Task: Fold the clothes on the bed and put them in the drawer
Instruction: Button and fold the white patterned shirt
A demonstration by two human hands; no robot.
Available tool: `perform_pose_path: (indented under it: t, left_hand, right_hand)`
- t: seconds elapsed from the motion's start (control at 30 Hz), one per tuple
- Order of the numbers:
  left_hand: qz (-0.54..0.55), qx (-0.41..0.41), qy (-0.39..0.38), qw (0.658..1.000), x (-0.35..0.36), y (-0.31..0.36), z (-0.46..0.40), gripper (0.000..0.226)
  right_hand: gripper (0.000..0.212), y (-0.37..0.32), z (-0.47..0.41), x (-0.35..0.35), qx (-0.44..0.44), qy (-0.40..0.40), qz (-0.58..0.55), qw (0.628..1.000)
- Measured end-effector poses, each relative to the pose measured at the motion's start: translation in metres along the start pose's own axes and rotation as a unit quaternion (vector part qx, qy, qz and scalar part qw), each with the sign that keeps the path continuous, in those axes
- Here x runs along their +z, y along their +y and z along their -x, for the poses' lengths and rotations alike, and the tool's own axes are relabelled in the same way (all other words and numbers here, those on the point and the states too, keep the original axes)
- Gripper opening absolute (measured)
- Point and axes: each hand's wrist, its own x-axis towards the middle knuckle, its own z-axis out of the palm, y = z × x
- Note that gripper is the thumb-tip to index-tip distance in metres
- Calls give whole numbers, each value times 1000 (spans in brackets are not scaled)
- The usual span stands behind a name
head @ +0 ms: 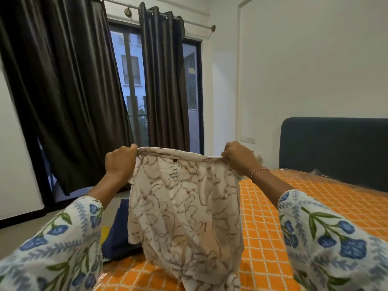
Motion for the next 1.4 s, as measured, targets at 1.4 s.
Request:
perform_pose_path:
  t: [1.4]
  left_hand:
    - [616,-98,22,781,-180,24,-63,20]
  right_hand:
    - [17,-86,-75,-167,236,180,-563,771]
